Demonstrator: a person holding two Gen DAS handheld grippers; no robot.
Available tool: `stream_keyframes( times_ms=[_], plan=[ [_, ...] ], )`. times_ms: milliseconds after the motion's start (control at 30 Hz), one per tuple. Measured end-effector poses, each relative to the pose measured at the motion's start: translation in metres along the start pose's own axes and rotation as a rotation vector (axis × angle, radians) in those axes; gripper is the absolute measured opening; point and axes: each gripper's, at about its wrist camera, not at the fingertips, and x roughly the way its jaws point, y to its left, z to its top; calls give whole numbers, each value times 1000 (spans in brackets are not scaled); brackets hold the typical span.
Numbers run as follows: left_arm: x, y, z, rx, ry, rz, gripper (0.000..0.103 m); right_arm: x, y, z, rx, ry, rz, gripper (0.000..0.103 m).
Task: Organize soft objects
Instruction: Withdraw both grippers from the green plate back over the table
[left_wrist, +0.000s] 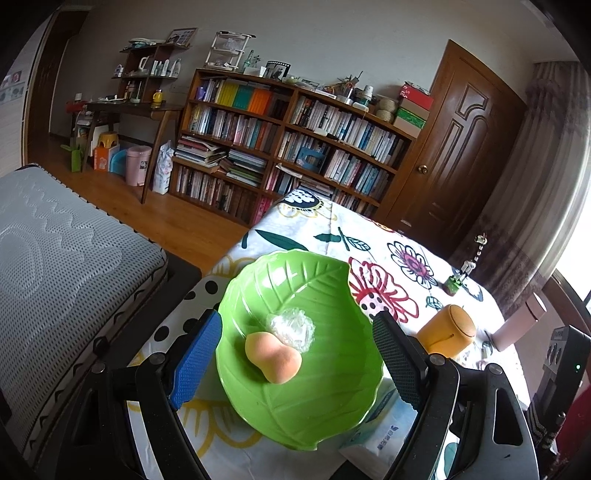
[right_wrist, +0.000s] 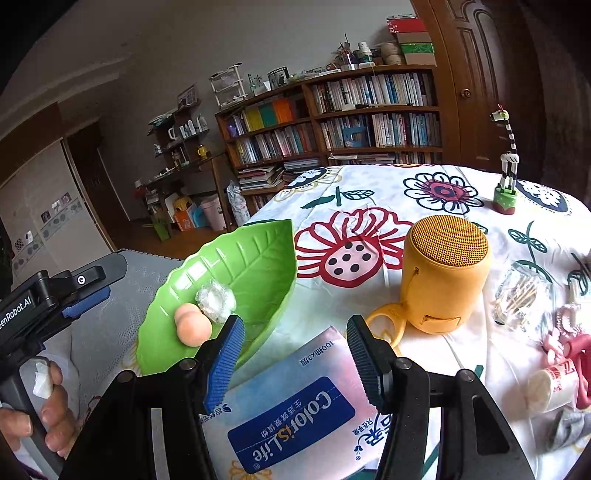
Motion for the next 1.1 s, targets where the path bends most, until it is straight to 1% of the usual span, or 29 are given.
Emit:
stream_keyframes(
  times_ms=[500, 800, 1100],
  plan=[
    [-3, -15, -9, 39, 20, -14, 85, -18, -21, -18, 31, 6, -29, 61],
    [-4, -31, -16, 82, 34, -21, 85, -33, -37, -27, 51, 1, -45, 62],
    [0, -50, -29, 121, 70, -31, 85, -45, -55, -41, 73, 10, -58, 64]
  ],
)
